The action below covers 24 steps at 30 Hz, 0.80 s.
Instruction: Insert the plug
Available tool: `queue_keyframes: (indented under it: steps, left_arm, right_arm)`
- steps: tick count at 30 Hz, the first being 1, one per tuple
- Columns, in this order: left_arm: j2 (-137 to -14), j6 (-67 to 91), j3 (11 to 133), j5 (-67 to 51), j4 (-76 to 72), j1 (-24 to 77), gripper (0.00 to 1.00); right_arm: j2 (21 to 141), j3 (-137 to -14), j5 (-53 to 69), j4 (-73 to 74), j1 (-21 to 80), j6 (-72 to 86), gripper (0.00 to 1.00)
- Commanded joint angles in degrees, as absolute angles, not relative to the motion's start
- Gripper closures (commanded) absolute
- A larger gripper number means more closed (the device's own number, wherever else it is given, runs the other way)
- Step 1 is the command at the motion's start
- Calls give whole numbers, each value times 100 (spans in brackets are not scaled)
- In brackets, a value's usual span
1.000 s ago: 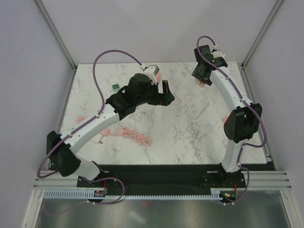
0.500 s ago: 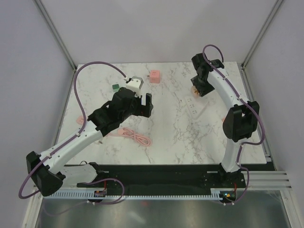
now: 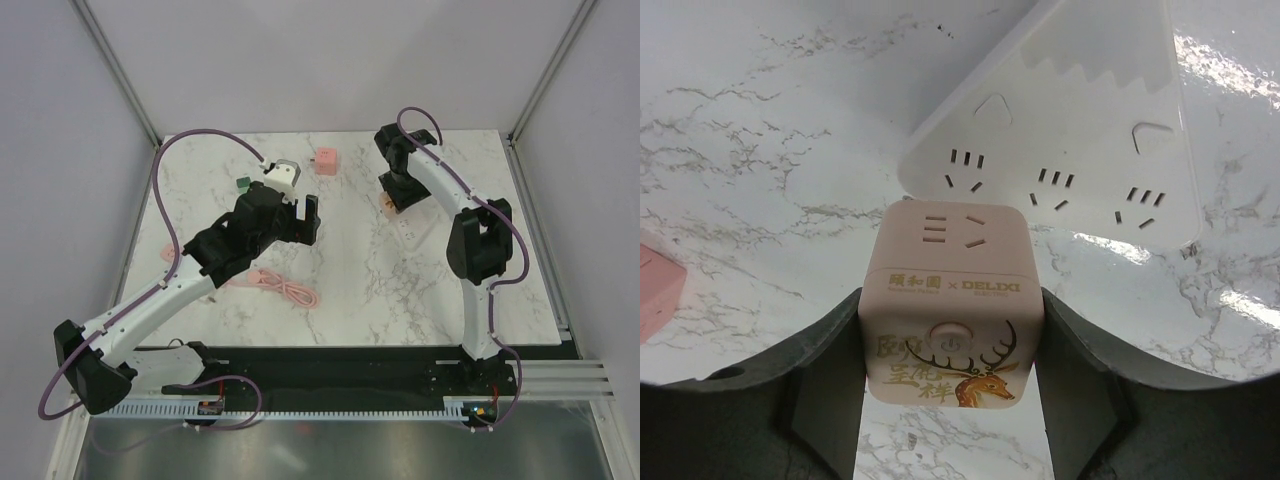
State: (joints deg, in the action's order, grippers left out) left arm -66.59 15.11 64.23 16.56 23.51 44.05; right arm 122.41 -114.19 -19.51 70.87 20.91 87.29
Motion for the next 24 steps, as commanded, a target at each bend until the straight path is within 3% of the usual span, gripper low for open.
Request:
queue_keyframes:
  steps: [1, 24]
  left_arm:
    - [-6600, 1371, 6451, 1740, 2118, 4386, 0]
    - [-6653, 1345, 6451, 1679, 2127, 4377, 0]
  right_arm:
    - [12015, -11225, -2241, 6803, 2074, 8973, 100]
    - [11944, -11101, -2347, 6574, 1969, 9211, 100]
